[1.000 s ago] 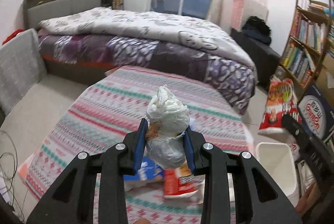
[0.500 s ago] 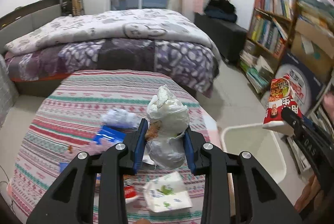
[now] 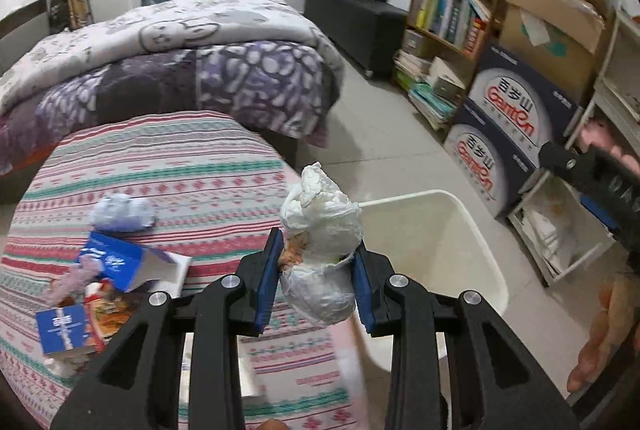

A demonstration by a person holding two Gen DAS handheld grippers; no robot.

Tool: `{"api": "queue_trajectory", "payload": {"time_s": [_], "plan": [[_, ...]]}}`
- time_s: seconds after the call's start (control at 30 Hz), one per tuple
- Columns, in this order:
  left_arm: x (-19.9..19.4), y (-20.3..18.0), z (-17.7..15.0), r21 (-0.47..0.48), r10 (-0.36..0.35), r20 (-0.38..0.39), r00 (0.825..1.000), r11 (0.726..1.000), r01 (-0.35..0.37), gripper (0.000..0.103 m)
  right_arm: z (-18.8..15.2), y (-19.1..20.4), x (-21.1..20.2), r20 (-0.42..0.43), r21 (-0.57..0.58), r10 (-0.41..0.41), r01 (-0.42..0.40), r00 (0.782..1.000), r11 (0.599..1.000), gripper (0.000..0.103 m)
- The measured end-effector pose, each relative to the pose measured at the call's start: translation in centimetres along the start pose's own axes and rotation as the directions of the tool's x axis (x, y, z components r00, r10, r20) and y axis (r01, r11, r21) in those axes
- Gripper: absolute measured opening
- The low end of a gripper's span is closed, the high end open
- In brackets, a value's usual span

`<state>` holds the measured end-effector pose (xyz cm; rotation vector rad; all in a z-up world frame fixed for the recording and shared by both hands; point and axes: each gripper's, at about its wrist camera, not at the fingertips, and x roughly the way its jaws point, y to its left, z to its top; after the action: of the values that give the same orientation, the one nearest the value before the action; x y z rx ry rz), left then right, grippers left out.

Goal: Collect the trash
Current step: 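Carry the wrapper over the white bin and release it while the left drops the tissue ball, then lower the left gripper and grasp the red drink carton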

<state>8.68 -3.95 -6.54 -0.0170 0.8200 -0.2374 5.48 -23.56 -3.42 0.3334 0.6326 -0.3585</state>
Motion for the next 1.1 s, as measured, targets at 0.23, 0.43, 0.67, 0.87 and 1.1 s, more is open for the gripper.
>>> {"api": "queue_trajectory", "payload": {"time_s": [0.23,0.43,0.67,0.87,1.1], "plan": [[1.5,-5.0,0.7,0.045,-0.079,-0.027,0.997,0.996,0.080,0.033,1.3,-3.6,-0.1,0.003,0.138,-0.015,0.014,1.000,0.990,0.092],[2.0,-8.3,1.6,0.085,-0.144,-0.037,0.989,0.986,0.146,0.051,1.8,-5.8,-0.3,0.019,0.224,-0.022,0.017,1.000,0.974,0.093],[0.6,-7.3,2.1,0.101,-0.141,-0.034,0.989,0.984,0.144,0.063,2.0,-4.8,-1.3,0.057,0.207,-0.017,0.004,0.998,0.978,0.096],[-0.7,-3.0,2.0,0.115,-0.033,-0.033,0.999,0.993,0.037,0.069,3.2,0.0,-1.9,0.025,0.096,0.059,-0.061,0.998,0.993,0.096],[-0.1,4.7,0.5,0.060,0.139,-0.145,0.980,0.989,-0.132,0.072,1.7,5.6,1.2,-0.093,-0.064,0.130,-0.136,0.987,0.989,0.096]]}}
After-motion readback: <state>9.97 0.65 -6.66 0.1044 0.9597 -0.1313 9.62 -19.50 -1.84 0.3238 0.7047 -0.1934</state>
